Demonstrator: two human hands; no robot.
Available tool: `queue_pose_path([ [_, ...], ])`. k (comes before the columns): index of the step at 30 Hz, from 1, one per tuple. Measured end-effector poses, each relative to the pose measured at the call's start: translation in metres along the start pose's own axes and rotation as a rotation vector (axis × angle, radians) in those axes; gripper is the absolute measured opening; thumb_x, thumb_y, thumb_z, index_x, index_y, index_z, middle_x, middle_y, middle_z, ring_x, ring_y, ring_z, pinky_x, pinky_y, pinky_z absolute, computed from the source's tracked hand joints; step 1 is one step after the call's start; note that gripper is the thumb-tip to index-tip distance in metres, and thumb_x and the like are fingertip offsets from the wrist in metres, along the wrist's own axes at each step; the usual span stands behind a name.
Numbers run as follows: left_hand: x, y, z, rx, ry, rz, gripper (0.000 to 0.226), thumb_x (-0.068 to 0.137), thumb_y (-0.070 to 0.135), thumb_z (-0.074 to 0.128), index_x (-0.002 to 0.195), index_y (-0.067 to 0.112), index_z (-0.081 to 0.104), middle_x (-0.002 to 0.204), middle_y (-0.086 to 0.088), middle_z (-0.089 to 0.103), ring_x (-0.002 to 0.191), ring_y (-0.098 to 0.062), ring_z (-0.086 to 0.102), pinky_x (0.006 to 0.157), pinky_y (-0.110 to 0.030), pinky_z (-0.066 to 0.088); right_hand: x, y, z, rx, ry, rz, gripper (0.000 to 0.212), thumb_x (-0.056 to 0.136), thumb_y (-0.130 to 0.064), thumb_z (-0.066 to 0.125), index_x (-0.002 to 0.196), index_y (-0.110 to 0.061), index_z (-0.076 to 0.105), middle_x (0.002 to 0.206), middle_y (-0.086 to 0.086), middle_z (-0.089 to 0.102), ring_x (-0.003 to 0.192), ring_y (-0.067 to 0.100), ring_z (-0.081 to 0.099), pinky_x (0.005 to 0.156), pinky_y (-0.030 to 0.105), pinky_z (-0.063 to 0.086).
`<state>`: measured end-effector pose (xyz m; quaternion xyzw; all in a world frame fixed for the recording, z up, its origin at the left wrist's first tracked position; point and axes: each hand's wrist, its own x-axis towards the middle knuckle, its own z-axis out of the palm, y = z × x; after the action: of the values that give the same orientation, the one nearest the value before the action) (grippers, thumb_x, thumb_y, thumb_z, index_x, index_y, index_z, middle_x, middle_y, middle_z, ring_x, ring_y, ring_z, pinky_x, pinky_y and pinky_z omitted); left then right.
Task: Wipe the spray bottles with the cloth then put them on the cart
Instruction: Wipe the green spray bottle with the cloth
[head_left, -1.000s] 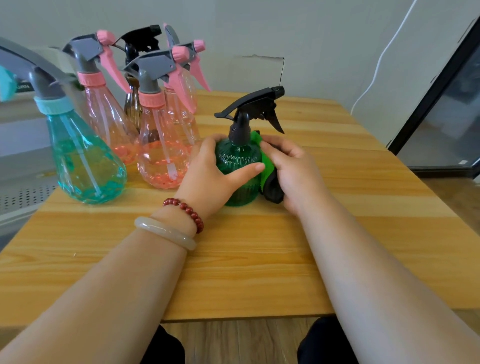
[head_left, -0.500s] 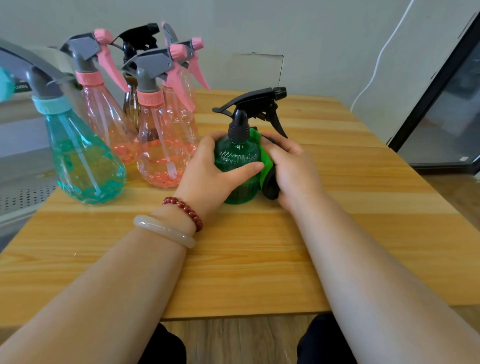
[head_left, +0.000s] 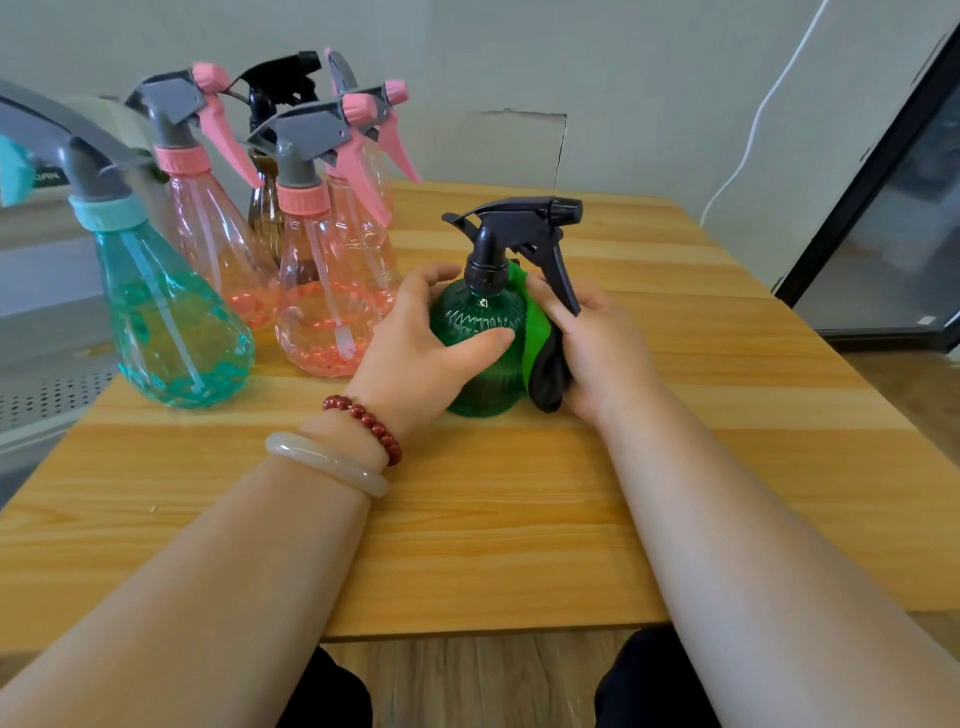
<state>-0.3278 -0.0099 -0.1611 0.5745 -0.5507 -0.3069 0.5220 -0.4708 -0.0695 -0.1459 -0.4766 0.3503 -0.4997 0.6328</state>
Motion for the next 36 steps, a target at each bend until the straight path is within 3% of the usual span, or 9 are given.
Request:
queue_pose_path([
  [3, 0.001, 0.0, -0.001, -0.033, -0.03, -0.002, 0.049, 0.086, 0.024, 0.075, 0.123, 0.032, 0.044, 0.114, 0.007, 0.063, 0.096, -0.004, 0.067, 0.082, -0.026, 0.055, 0.0, -0.005, -0.005, 0.032, -0.059, 0.001, 0.024, 0.088, 0.001, 0.063, 0.076, -0.016, 0.075, 0.074, 0.007, 0.073, 0.067, 0.018, 0.069, 0.065, 0.03, 0.057],
  [8, 0.0, 0.0, 0.001, 0.089, 0.001, 0.038, 0.078, 0.056, 0.067, 0.078, 0.121, 0.042, 0.044, 0.131, 0.002, 0.053, 0.119, -0.014, 0.056, 0.103, -0.039, 0.049, -0.002, -0.007, -0.002, -0.089, -0.044, -0.02, 0.01, 0.088, -0.008, 0.068, 0.088, -0.015, 0.075, 0.084, 0.007, 0.075, 0.079, 0.022, 0.07, 0.077, 0.038, 0.057],
  [11, -0.001, 0.0, 0.002, 0.141, 0.025, 0.05, 0.087, 0.053, 0.071, 0.079, 0.126, 0.036, 0.046, 0.129, 0.005, 0.055, 0.118, -0.011, 0.056, 0.102, -0.035, 0.05, 0.0, -0.002, 0.003, -0.137, 0.026, -0.049, 0.016, 0.088, -0.014, 0.069, 0.079, -0.025, 0.075, 0.083, 0.003, 0.075, 0.085, 0.022, 0.07, 0.086, 0.045, 0.056],
  [14, -0.001, 0.002, 0.002, 0.087, 0.052, 0.035, 0.074, 0.063, 0.052, 0.084, 0.123, 0.033, 0.045, 0.118, 0.014, 0.059, 0.109, -0.002, 0.06, 0.095, -0.025, 0.052, 0.001, -0.003, 0.002, -0.138, -0.008, -0.073, 0.03, 0.089, -0.01, 0.067, 0.068, -0.028, 0.077, 0.079, 0.001, 0.075, 0.079, 0.019, 0.071, 0.078, 0.041, 0.059],
  [17, 0.0, 0.003, 0.004, 0.066, 0.108, 0.015, 0.066, 0.071, 0.041, 0.084, 0.122, 0.031, 0.043, 0.116, 0.015, 0.059, 0.107, -0.004, 0.061, 0.097, -0.031, 0.052, 0.002, -0.008, -0.003, -0.111, -0.066, -0.104, 0.038, 0.087, 0.005, 0.059, 0.065, -0.021, 0.076, 0.07, 0.001, 0.073, 0.066, 0.016, 0.068, 0.065, 0.03, 0.055],
  [24, 0.001, -0.001, 0.002, 0.16, 0.116, 0.064, 0.069, 0.076, 0.044, 0.08, 0.135, 0.028, 0.049, 0.132, 0.005, 0.051, 0.121, -0.009, 0.052, 0.106, -0.033, 0.045, 0.003, 0.001, 0.001, -0.247, 0.06, -0.199, 0.025, 0.089, -0.011, 0.068, 0.075, -0.031, 0.074, 0.084, -0.003, 0.075, 0.083, 0.015, 0.07, 0.076, 0.033, 0.054],
  [29, 0.0, 0.001, 0.005, 0.015, 0.085, -0.003, 0.069, 0.082, 0.034, 0.077, 0.138, 0.023, 0.038, 0.128, 0.007, 0.058, 0.114, -0.007, 0.059, 0.098, -0.035, 0.053, 0.003, 0.002, 0.004, -0.313, 0.123, -0.177, 0.016, 0.095, -0.02, 0.062, 0.09, -0.031, 0.072, 0.093, -0.004, 0.075, 0.089, 0.014, 0.07, 0.084, 0.036, 0.056],
  [32, 0.0, 0.001, 0.01, -0.006, 0.094, -0.005, 0.056, 0.086, 0.03, 0.069, 0.133, 0.022, 0.039, 0.118, 0.005, 0.061, 0.107, -0.009, 0.063, 0.095, -0.039, 0.054, -0.005, -0.002, 0.007, -0.3, -0.023, -0.201, 0.018, 0.096, -0.015, 0.059, 0.095, -0.028, 0.071, 0.094, -0.007, 0.074, 0.093, 0.01, 0.069, 0.083, 0.026, 0.056],
  [36, -0.001, 0.0, 0.015, 0.109, 0.09, 0.033, 0.072, 0.079, 0.043, 0.078, 0.136, 0.024, 0.039, 0.131, 0.001, 0.048, 0.12, -0.011, 0.05, 0.104, -0.028, 0.043, -0.006, -0.002, 0.005, -0.438, -0.061, -0.317, 0.024, 0.098, -0.009, 0.055, 0.107, -0.026, 0.069, 0.098, -0.015, 0.07, 0.092, -0.007, 0.064, 0.078, 0.009, 0.047],
])
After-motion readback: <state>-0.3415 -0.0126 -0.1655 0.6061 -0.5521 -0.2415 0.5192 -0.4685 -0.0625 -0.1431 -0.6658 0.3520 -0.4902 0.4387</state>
